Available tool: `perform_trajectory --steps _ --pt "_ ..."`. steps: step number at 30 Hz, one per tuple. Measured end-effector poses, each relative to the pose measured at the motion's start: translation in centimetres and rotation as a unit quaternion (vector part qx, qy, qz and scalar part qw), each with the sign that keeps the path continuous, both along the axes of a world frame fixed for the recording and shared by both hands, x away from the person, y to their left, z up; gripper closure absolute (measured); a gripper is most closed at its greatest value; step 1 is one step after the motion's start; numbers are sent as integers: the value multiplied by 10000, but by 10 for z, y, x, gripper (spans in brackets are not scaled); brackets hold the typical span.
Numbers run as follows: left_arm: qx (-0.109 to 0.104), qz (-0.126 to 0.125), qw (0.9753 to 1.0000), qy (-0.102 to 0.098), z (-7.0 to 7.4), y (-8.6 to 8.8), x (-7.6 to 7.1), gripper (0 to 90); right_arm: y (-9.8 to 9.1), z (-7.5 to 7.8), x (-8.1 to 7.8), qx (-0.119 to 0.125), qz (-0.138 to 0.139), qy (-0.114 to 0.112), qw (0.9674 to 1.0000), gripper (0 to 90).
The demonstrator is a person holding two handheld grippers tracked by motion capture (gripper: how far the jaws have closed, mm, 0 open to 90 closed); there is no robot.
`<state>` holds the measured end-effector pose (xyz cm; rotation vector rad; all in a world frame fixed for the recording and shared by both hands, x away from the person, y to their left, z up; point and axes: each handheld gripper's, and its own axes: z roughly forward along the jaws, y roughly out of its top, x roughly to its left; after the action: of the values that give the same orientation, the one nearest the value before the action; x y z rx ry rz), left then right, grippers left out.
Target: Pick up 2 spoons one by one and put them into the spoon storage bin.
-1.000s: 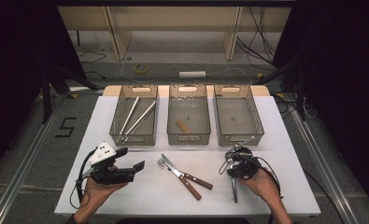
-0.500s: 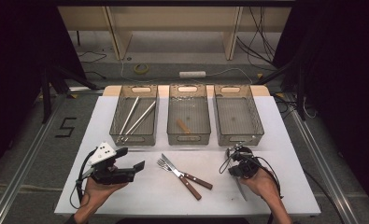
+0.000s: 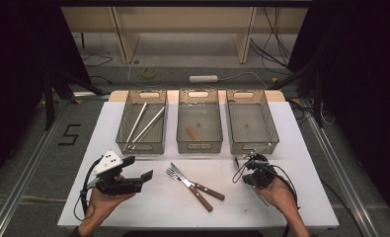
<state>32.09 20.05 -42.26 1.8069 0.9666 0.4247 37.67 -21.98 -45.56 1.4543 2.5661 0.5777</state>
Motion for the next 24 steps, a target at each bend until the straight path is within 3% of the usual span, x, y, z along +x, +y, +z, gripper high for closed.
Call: perform_trajectory --steps 17,20,24 --pt "-64 7 10000 -18 0 1 0 161 4 17 -4 346 285 -298 9986 900" --pt "-68 11 10000 -22 0 1 0 161 3 22 -3 674 333 -285 9968 900" --pt "-76 29 10000 -27 0 1 0 161 3 29 -2 846 371 -370 9950 900"
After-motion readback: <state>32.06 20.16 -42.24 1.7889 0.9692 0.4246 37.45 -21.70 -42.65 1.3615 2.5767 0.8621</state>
